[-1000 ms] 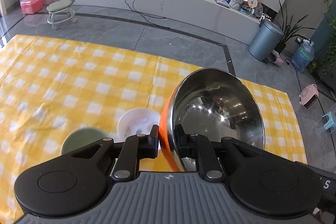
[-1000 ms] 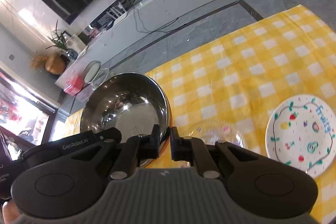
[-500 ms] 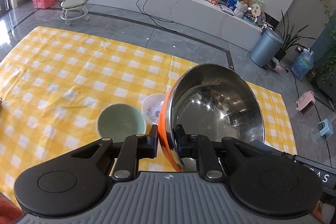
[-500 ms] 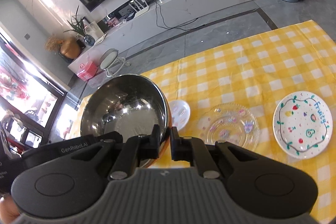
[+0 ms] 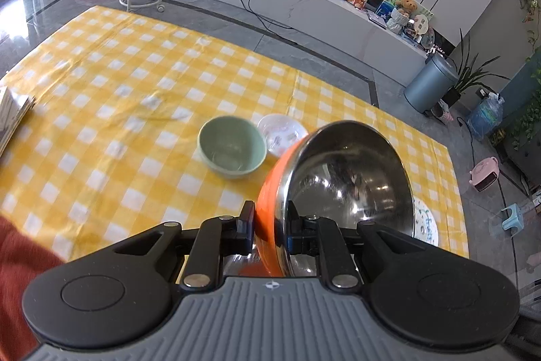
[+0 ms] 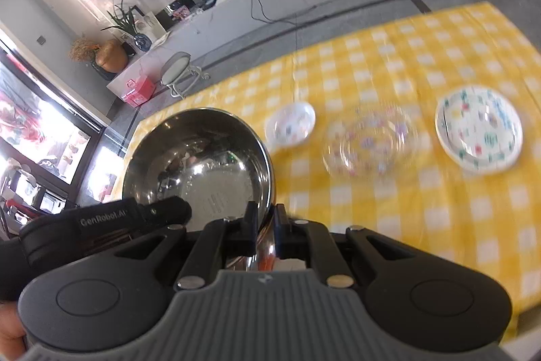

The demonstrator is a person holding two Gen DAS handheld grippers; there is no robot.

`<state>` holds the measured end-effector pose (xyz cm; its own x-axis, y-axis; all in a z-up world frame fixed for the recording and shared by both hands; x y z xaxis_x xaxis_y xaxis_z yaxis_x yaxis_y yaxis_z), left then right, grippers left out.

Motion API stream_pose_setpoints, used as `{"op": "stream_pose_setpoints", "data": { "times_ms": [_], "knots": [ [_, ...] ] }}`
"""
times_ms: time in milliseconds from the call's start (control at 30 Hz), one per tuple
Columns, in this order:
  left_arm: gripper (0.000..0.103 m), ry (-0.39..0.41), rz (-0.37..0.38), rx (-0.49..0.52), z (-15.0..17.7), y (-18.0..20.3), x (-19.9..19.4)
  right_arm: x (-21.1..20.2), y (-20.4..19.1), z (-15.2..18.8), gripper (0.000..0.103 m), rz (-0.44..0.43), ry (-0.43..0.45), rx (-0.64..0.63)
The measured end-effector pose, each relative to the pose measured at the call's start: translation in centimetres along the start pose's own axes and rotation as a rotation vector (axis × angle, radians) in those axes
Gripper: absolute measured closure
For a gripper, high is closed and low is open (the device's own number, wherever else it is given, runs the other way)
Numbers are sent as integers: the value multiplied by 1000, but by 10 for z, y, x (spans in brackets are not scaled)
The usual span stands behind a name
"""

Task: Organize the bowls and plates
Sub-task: 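Lift the orange bowl with both grippers and carry it toward the blue bowl, then lower the orange bowl into the blue bowl and open both grippers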

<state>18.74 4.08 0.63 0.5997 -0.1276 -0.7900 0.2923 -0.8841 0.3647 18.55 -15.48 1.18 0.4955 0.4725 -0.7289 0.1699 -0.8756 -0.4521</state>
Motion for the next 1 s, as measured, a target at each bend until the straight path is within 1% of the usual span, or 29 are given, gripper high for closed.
{"op": "stream_pose_setpoints", "data": {
  "times_ms": [133,233,433,700,1000],
  "knots": [
    [85,-26,13,-6,20,-10,-3,-7,3,28,96,2,-4,40],
    [85,-47,24,-31,34,-19,-3,-12,5,44,96,8,1,67],
    [84,-49,14,-42,52,-31,-3,-13,5,70,96,22,-15,78],
    [84,-90,10,-66,65,-40,7,-4,13,82,97,34,-39,104],
    [84,-117,0,-114,67,-46,28,14,21,80,97,31,-61,146]
  ]
}}
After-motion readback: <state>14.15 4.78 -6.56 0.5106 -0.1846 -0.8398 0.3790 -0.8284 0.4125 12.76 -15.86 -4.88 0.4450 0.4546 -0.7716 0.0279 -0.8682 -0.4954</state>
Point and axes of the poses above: each gripper's, at about its wrist camera, not at the fingertips, and x roughly the way its jaws point, y to its right, z to its underside, the point moved 10 cm from there along x, roughly the way its jaws point, and after that the axes turned 6 degrees about -x, right-handed, at the moved point
